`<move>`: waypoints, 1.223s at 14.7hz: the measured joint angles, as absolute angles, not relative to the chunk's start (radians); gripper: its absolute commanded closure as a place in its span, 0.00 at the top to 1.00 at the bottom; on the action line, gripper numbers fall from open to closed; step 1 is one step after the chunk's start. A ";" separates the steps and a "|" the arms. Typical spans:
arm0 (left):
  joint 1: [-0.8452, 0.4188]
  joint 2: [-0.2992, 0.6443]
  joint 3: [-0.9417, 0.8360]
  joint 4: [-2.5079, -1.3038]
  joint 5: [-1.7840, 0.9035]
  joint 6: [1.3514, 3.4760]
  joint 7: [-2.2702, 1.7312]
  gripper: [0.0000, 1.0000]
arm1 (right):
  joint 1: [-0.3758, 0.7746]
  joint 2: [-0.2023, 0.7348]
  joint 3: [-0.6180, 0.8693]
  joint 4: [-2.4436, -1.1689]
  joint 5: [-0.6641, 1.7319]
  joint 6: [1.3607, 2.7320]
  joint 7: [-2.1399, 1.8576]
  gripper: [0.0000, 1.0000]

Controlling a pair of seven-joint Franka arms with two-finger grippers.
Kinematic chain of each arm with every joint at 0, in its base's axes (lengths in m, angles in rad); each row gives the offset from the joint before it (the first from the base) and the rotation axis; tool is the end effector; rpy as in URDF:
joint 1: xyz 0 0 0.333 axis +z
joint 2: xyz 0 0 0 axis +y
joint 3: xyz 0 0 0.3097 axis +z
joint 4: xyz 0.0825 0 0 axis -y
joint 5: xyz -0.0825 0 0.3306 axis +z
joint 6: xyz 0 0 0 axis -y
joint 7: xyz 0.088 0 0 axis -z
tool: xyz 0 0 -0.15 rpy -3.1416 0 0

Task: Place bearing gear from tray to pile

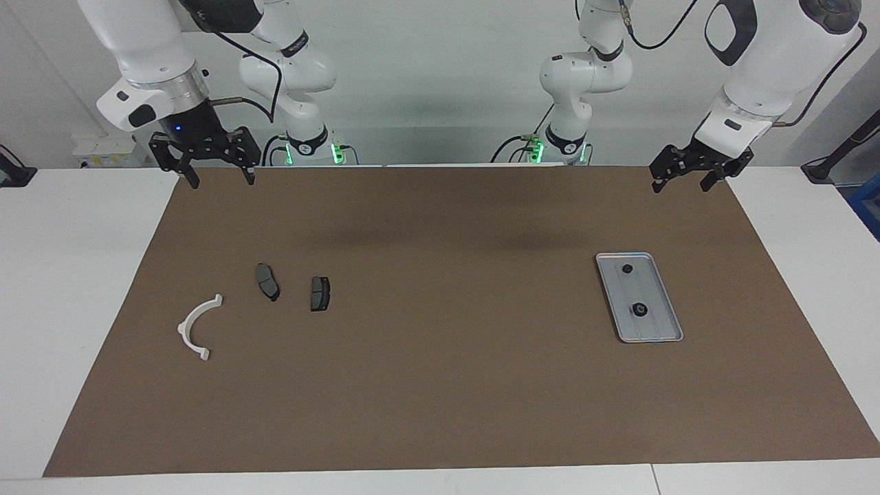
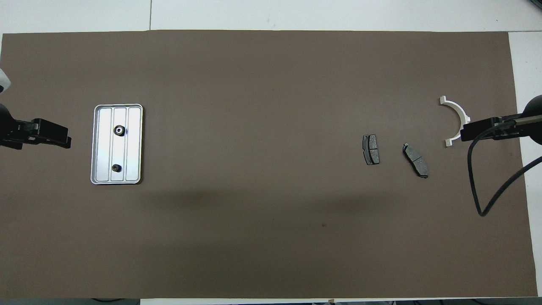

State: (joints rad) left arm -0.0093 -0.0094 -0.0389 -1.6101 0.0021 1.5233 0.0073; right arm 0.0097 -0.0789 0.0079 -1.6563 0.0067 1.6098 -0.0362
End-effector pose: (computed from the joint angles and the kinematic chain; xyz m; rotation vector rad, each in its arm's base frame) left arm 0.4881 -0.0233 0.5597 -3.1340 0.0869 0.1213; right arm 0.4817 0.0096 0.5815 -3.1343 -0.0841 -0.0509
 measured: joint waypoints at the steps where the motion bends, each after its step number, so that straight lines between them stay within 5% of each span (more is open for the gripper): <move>1: -0.009 -0.009 -0.039 -1.610 0.002 1.523 0.007 1.00 | 0.010 -0.079 0.008 -1.656 0.007 1.610 -0.036 1.00; 18: 0.001 -0.008 -0.024 -1.668 0.013 1.650 0.008 1.00 | 0.010 -0.080 0.008 -1.656 0.007 1.610 -0.036 1.00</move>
